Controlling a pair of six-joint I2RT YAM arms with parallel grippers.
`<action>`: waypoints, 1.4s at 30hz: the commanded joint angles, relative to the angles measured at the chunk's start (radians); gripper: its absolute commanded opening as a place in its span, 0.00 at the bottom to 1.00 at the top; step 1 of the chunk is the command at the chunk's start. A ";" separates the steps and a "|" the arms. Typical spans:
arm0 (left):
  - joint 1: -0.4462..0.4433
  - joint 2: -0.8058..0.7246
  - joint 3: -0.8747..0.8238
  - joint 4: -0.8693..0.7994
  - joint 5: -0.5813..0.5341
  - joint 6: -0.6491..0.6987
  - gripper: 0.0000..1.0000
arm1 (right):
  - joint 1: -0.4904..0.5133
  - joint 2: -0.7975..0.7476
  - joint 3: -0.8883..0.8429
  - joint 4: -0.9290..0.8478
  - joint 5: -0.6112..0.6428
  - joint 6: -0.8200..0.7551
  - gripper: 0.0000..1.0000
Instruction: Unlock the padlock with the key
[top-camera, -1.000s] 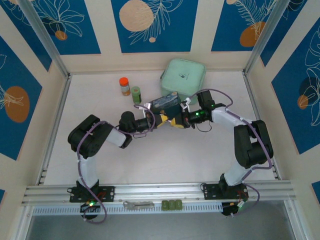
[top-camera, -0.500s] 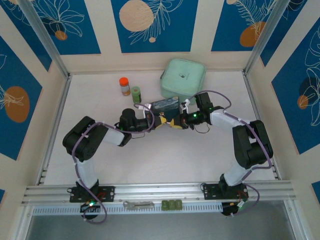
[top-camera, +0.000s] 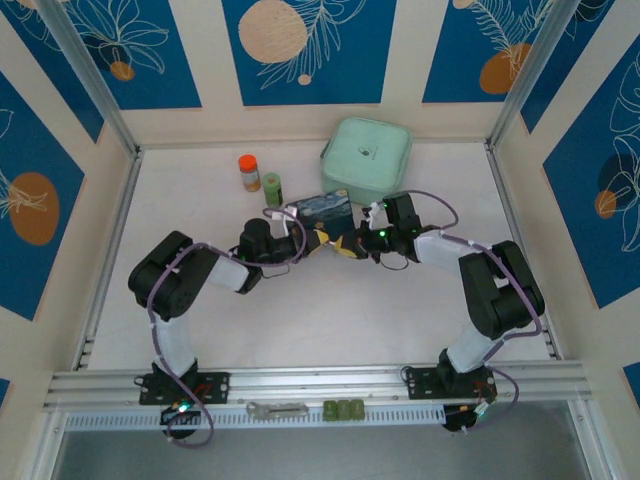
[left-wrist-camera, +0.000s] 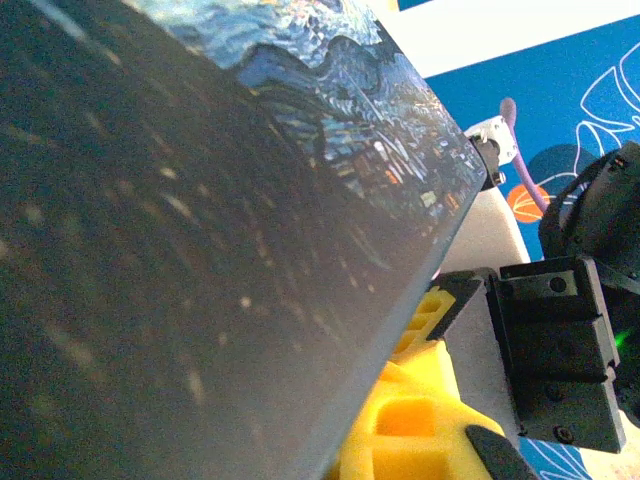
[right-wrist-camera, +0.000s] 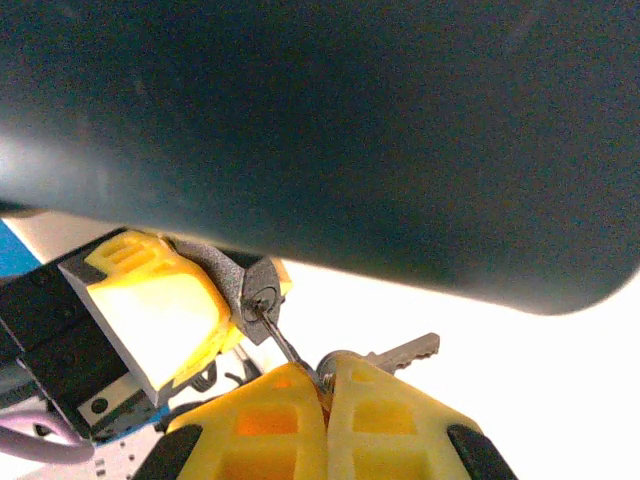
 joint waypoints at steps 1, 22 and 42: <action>-0.113 0.005 0.020 0.124 0.242 0.008 0.00 | 0.066 -0.015 0.023 0.263 0.045 0.098 0.00; -0.124 0.051 0.059 0.240 0.320 -0.088 0.00 | 0.104 0.074 0.162 0.189 0.002 -0.169 0.00; -0.075 -0.085 0.064 -0.169 0.251 0.135 0.00 | 0.037 0.057 0.051 0.290 -0.089 -0.117 0.00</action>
